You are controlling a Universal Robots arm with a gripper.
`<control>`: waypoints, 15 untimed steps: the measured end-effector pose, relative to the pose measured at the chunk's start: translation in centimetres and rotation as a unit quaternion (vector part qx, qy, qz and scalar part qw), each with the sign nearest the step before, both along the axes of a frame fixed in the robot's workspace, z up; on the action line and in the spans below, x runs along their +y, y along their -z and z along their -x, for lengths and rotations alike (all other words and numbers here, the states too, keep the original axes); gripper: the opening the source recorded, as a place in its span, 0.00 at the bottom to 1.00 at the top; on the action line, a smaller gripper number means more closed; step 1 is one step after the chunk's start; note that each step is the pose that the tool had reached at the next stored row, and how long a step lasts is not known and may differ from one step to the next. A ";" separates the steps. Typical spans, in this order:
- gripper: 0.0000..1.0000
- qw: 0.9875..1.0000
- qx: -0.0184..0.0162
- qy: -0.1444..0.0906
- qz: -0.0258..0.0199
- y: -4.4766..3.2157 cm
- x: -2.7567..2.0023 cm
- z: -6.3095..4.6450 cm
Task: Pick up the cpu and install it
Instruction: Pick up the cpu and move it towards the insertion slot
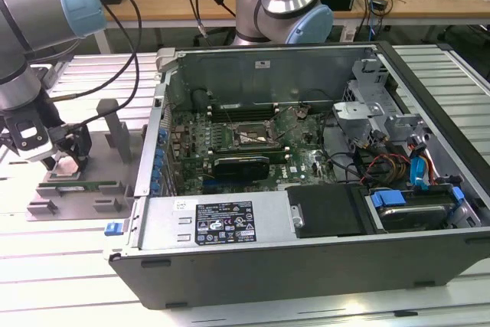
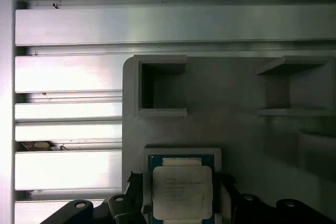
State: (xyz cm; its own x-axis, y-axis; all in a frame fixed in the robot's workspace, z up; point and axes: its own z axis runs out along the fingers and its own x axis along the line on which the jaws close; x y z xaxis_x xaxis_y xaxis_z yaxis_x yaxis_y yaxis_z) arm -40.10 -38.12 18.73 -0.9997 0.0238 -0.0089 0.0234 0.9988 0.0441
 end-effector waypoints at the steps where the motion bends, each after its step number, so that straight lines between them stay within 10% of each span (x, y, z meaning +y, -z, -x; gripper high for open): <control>1: 0.66 1.000 0.000 0.000 0.000 0.02 0.00 0.0; 15: 0.55 1.000 0.000 0.000 0.000 0.02 0.00 0.0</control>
